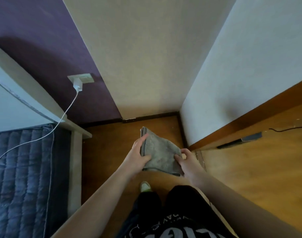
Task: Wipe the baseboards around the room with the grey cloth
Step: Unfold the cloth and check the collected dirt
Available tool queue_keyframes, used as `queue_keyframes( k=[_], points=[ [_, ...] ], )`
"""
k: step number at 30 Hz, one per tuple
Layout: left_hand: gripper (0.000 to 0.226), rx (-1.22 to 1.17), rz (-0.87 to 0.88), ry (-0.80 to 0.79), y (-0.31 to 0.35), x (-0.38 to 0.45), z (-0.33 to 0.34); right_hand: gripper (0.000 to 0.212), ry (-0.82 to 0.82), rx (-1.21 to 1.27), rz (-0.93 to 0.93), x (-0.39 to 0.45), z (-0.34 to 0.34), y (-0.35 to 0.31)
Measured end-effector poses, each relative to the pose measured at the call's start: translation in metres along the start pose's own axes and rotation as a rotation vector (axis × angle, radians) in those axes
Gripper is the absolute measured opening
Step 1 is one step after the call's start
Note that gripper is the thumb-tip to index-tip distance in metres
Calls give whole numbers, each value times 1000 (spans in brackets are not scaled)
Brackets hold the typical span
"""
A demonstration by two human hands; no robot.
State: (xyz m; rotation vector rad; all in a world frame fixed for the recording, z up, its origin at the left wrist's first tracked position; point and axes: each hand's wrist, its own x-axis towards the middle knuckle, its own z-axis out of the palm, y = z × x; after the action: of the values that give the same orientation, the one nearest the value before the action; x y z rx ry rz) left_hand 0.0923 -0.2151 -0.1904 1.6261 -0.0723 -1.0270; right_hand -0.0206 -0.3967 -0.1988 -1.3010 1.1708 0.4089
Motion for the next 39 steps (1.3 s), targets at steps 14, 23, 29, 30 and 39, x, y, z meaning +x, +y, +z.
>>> queue_keyframes(
  k=[14,23,29,30,39],
  points=[
    [40,-103,-273,311,-37,209,4,23,36,119,0,204,-29,-64],
    [8,-164,-461,491,-162,362,1,28,-27,224,136,385,-8,-5],
    [20,-52,-379,388,-227,447,10,21,38,146,171,503,-10,43],
    [20,-4,-357,354,-236,460,12,21,40,142,181,521,-13,50],
    [28,192,-148,131,-301,588,22,15,151,88,-60,654,-33,74]
  ],
)
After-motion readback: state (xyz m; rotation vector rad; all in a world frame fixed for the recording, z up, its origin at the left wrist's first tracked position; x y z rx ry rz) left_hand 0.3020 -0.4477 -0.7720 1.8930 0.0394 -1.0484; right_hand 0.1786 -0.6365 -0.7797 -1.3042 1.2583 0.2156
